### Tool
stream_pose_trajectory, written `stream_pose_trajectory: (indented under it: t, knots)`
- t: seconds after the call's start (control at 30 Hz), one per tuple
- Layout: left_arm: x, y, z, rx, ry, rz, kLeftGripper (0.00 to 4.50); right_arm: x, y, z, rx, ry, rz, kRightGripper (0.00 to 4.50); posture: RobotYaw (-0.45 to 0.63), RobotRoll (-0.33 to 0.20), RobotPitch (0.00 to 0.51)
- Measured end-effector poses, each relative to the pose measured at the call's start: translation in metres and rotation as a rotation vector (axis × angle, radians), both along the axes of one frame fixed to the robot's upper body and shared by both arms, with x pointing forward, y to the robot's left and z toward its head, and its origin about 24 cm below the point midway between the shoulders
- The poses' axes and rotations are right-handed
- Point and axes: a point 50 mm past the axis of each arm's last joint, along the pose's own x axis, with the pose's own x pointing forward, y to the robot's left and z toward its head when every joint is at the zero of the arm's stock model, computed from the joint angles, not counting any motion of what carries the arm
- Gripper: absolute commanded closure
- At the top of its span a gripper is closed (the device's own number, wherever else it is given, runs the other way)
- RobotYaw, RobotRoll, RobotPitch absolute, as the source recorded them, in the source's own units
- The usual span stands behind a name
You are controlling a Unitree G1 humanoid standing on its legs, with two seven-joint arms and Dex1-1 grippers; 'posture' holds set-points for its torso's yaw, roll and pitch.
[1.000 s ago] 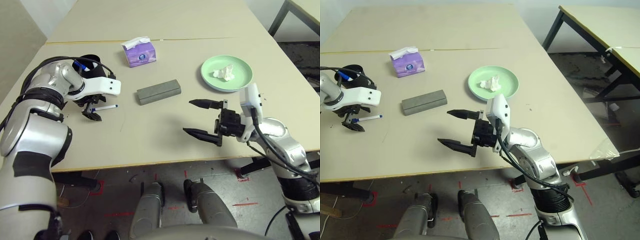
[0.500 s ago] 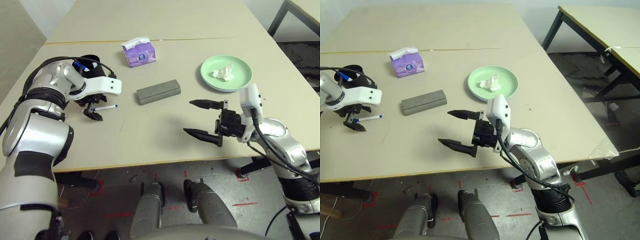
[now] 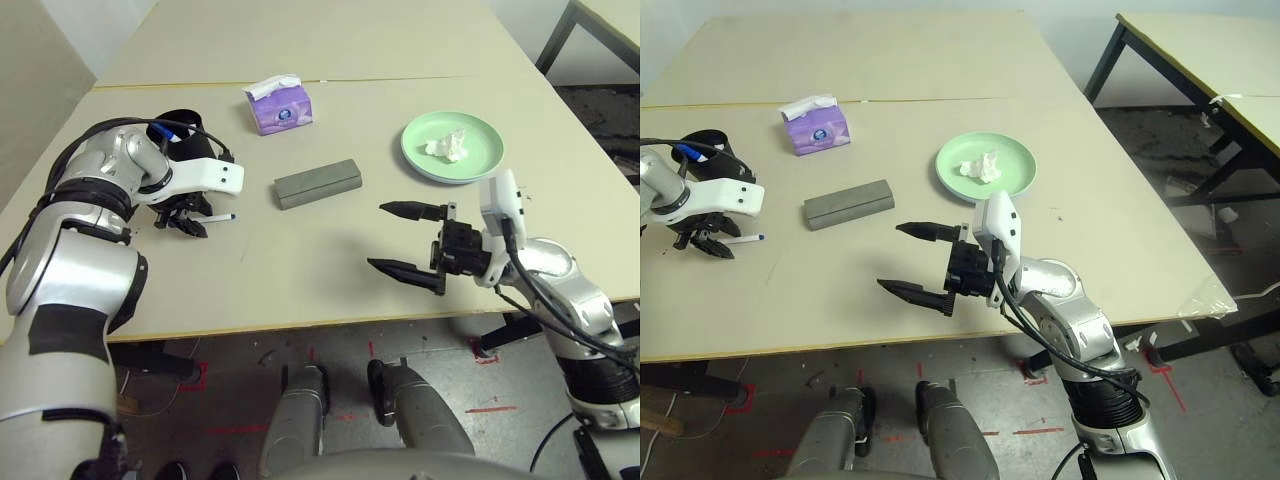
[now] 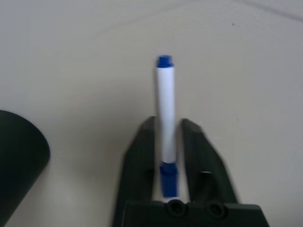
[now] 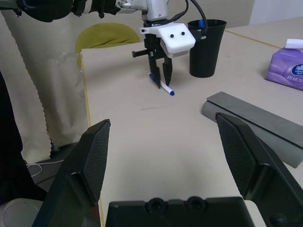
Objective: Organize and tidy the items on the table.
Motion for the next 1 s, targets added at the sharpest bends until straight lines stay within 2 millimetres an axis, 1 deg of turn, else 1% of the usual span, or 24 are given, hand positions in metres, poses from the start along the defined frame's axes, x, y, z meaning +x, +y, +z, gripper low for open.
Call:
stream_pose_trajectory:
  t: [0.03,0.3,0.33,0.4,0.43,0.5,0.6,0.67,0.73,0.8,0.87,1.0]
  knots:
    - [0.000,0.000,0.000,-0.001,-0.001,-0.001,4.44,0.000,0.000,0.000,0.000,0.000,0.000,0.00,-0.17,0.000,0.188]
    - [-0.001,0.000,0.001,-0.024,0.013,0.007,4.44,0.000,0.000,0.000,-0.001,0.000,0.000,0.00,-0.17,0.000,0.188]
    - [-0.001,0.000,0.002,-0.036,0.023,0.010,4.44,0.000,0.000,0.000,-0.001,0.000,0.000,0.00,-0.17,0.000,0.188]
    - [-0.003,-0.003,0.006,-0.119,0.058,0.028,4.44,0.000,0.000,0.000,-0.001,0.000,0.000,0.00,-0.17,0.000,0.186]
    - [-0.002,-0.006,0.013,-0.184,0.070,0.038,4.44,0.000,-0.001,0.000,-0.002,0.000,-0.001,0.00,-0.17,0.000,0.186]
    - [0.003,-0.017,0.036,-0.334,0.045,0.058,4.44,0.000,-0.001,0.000,-0.001,-0.001,-0.004,0.00,-0.16,0.000,0.184]
    - [0.007,-0.035,0.086,-0.679,-0.053,0.105,4.44,0.000,-0.002,0.000,-0.002,0.001,-0.004,0.00,-0.15,0.000,0.182]
    - [0.000,-0.044,0.115,-0.909,-0.047,0.103,4.44,0.001,-0.003,0.000,0.002,0.006,-0.008,0.00,-0.14,0.000,0.181]
    - [-0.007,-0.053,0.139,-1.145,0.009,0.082,4.44,0.004,-0.006,-0.002,0.012,0.017,-0.026,0.00,-0.12,0.000,0.177]
    - [-0.014,-0.052,0.157,-1.289,0.012,0.044,4.44,0.009,-0.005,-0.003,0.042,0.032,-0.063,0.00,-0.11,0.000,0.175]
    - [-0.019,-0.042,0.167,-1.374,-0.025,0.033,4.44,0.016,-0.006,0.001,0.086,0.030,-0.117,0.00,-0.11,0.000,0.176]
    - [-0.024,-0.017,0.165,-1.465,-0.099,0.103,4.44,0.021,-0.010,0.006,0.107,0.013,-0.177,0.00,-0.10,0.000,0.174]
